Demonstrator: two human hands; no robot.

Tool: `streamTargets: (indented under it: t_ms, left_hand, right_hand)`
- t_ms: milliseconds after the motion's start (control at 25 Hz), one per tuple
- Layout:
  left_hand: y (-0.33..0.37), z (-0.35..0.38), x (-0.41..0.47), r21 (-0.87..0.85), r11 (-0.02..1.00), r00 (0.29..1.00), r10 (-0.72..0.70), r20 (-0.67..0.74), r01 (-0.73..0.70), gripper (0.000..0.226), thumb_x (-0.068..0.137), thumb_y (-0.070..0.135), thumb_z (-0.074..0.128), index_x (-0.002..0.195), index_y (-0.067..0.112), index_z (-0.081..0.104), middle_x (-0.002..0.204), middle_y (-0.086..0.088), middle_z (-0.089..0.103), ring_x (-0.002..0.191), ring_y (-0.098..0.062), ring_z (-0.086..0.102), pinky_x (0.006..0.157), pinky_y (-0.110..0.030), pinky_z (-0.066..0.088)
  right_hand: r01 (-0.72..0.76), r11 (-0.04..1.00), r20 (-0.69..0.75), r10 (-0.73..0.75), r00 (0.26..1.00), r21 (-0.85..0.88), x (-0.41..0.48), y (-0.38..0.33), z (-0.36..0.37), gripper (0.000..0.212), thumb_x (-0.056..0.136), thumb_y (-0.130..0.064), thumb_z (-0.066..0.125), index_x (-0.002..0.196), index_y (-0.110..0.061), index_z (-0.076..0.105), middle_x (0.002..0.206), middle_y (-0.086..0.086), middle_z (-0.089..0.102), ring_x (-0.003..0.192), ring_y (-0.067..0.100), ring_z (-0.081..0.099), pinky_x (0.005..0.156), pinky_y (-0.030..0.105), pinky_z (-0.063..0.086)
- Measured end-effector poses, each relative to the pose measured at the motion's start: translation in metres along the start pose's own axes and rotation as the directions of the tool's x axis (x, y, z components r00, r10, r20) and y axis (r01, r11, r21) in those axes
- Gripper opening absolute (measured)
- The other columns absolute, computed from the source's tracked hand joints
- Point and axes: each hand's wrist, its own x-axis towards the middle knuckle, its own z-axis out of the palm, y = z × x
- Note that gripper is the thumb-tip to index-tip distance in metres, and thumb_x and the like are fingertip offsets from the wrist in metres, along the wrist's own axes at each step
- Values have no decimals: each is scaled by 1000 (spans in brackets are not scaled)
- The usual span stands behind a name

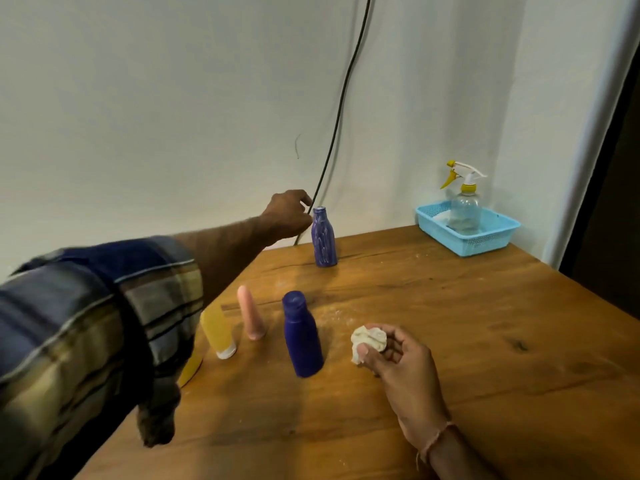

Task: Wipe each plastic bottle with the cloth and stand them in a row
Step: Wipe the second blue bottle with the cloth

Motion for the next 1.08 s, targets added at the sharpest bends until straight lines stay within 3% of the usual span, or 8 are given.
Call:
streamTargets:
  t_ms: [120, 280, 520, 720, 920, 1000, 1080]
  left_hand:
    - [-4, 15, 35, 159, 985, 991, 54, 124, -74, 52, 95, 9, 62, 146, 11, 50, 147, -12, 52, 126, -26, 55, 94, -29, 46]
    - [-8, 30, 60, 218, 967, 976, 88, 197, -131, 52, 98, 6, 56, 149, 12, 47, 150, -12, 50, 132, -28, 52, 97, -31, 44]
    - [-13, 35, 63, 203, 968, 987, 130, 93, -146, 28, 91, 7, 68, 119, 6, 64, 123, -13, 62, 102, -20, 62, 77, -26, 52]
    - [15, 13, 29, 22, 976, 976, 219, -8, -219, 29, 91, 13, 70, 119, 7, 62, 108, -3, 62, 89, -12, 61, 58, -14, 47]
    - [48, -23, -42, -225, 918, 933, 352, 77, -327, 26, 87, 18, 76, 111, 9, 71, 101, -3, 71, 79, -17, 74, 67, -22, 60]
    - [53, -27, -71, -185, 912, 907, 394, 146, -366, 25, 87, 17, 77, 110, 10, 72, 99, 0, 73, 78, -14, 74, 65, -17, 57]
    - [58, -26, -98, -37, 894, 874, 445, 198, -447, 26, 88, 19, 75, 114, 13, 71, 103, 3, 74, 80, -8, 72, 67, -12, 54]
  right_hand:
    - [55, 998, -9, -56, 998, -32, 0, 3, 0, 27, 86, -18, 77, 105, -35, 70, 97, -19, 75, 89, 3, 72, 79, 34, 61]
    - [87, 995, 5, -87, 996, -42, 0, 6, 2, 30, 86, -20, 76, 111, -37, 69, 101, -16, 75, 93, 3, 71, 76, 30, 61]
    - [87, 994, 6, -87, 996, -72, 1, 8, 3, 28, 87, -22, 75, 111, -36, 70, 96, -16, 75, 88, 2, 71, 71, 25, 58]
    - [69, 997, 22, -68, 997, -43, 3, 2, 0, 33, 92, -21, 70, 118, -41, 69, 97, -11, 74, 77, 2, 65, 68, 22, 53]
    - [20, 1000, -36, -20, 999, -4, 3, 2, -1, 25, 94, -22, 67, 110, -40, 72, 87, 2, 73, 72, 13, 62, 68, 32, 56]
    - [19, 1000, -82, -20, 996, -5, -1, 2, 0, 21, 94, -22, 68, 104, -40, 73, 82, 3, 72, 71, 16, 61, 66, 35, 55]
    - [31, 999, -121, -36, 992, -42, -10, -1, -1, 17, 94, -26, 68, 101, -41, 73, 79, 3, 72, 69, 15, 62, 66, 39, 55]
